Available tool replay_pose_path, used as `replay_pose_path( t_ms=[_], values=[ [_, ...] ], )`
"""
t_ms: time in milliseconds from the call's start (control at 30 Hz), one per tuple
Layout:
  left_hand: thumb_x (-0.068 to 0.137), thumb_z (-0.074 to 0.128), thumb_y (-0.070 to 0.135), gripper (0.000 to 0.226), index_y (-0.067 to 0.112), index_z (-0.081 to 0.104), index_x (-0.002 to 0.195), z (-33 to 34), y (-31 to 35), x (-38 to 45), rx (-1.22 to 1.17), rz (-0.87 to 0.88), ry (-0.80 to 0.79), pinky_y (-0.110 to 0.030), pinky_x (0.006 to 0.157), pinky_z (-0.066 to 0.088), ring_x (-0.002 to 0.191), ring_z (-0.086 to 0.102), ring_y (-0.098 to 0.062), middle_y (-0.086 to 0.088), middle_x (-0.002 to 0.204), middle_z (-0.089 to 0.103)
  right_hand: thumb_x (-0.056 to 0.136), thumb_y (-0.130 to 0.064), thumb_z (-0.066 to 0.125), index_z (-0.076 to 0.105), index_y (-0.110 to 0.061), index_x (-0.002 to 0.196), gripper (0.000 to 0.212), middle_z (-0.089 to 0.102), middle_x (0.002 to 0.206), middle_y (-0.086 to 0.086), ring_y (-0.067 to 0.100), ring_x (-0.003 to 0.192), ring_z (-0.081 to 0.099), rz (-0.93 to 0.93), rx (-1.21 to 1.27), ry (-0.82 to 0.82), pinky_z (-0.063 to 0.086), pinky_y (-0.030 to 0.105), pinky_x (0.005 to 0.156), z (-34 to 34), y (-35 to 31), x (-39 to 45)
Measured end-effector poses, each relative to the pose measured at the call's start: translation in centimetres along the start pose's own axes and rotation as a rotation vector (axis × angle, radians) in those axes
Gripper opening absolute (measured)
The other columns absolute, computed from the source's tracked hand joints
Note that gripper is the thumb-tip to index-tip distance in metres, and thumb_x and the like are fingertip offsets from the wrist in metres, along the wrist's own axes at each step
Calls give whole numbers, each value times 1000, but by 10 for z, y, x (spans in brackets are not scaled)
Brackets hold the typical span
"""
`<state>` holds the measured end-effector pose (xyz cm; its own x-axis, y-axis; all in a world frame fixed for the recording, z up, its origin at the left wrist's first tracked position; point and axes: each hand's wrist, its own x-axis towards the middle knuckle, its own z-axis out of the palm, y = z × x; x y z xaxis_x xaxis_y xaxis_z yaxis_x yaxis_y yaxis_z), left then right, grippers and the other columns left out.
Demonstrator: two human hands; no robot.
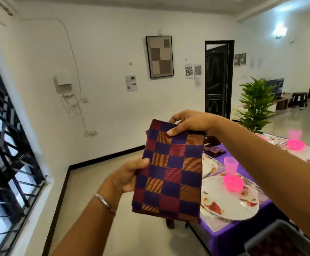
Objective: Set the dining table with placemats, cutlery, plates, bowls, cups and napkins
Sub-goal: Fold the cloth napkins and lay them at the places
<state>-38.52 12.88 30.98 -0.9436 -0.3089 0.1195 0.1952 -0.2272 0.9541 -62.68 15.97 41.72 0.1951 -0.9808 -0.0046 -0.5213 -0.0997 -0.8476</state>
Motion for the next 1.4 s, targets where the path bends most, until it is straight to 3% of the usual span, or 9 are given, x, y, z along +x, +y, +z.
replay_pose_path(
  t_ms=[100, 233, 433, 600, 733, 867, 1100, 1300, 1400],
  values=[
    [81, 72, 15, 40, 11, 61, 120, 10, -25, 12, 89, -55, 389, -44, 87, 55, 104, 65, -32, -17, 120, 65, 72, -31, 82, 66, -15, 97, 33, 72, 90, 4, 24, 83, 70, 49, -189, 178, 57, 33, 71, 7, 10, 5],
    [88, 59, 19, 29, 13, 59, 117, 4, -46, 12, 48, -81, 572, -43, 80, 56, 97, 69, -30, -13, 110, 71, 74, -49, 77, 60, -15, 103, 48, 64, 97, -2, 13, 87, 61, 120, -86, 483, 47, 24, 64, 25, 64, 3],
    [95, 52, 19, 27, 11, 58, 120, -6, -92, 2, -22, -213, 652, -47, 82, 55, 99, 68, -33, -12, 112, 70, 85, -59, 53, 62, -24, 120, 50, 69, 118, 4, 25, 112, 63, 380, 717, 158, 51, 43, 94, 129, 169, -42],
    [94, 52, 15, 28, 7, 60, 120, -7, -142, -6, -131, -296, 650, -44, 81, 57, 99, 68, -32, -15, 112, 70, 87, -25, 64, 59, -11, 128, 43, 65, 124, 14, 32, 115, 62, 307, 1061, 254, 49, 49, 98, 194, 207, -66],
    [92, 57, 7, 20, 11, 65, 110, -5, -173, -16, -86, -351, 727, -35, 67, 59, 88, 72, -25, -10, 100, 74, 79, 2, 68, 54, -10, 126, 50, 70, 113, 13, 30, 103, 67, 361, 961, 427, 55, 41, 87, 217, 225, -79],
    [87, 63, 3, 26, 6, 64, 113, -1, -200, -30, -11, -414, 801, -33, 70, 59, 86, 72, -23, -8, 96, 75, 80, 7, 67, 43, -41, 127, 71, 70, 110, 12, 30, 99, 69, 427, 899, 503, 55, 48, 86, 239, 238, -97],
    [77, 69, -12, 82, 35, 33, 133, -20, -208, -47, 152, -348, 782, -34, 70, 59, 95, 69, -19, -4, 107, 69, 77, 10, 70, 61, -26, 124, 61, 64, 124, 2, 17, 109, 64, 452, 657, 422, 57, 34, 83, 249, 237, -102],
    [73, 66, -12, 66, 36, 57, 118, -34, -201, -51, 647, -306, 572, -36, 93, 54, 110, 61, -14, 0, 126, 59, 75, -2, 75, 58, -32, 129, 64, 58, 121, -8, 10, 113, 53, 465, 60, 435, 47, 28, 99, 248, 216, -97],
    [81, 68, 1, 45, 25, 63, 118, -37, -196, -49, 852, -276, 524, -16, 82, 54, 101, 60, -10, 6, 113, 59, 78, -6, 73, 67, -32, 113, 44, 65, 109, -12, 3, 103, 58, 444, 11, 475, 48, 15, 86, 246, 208, -98]
  ],
)
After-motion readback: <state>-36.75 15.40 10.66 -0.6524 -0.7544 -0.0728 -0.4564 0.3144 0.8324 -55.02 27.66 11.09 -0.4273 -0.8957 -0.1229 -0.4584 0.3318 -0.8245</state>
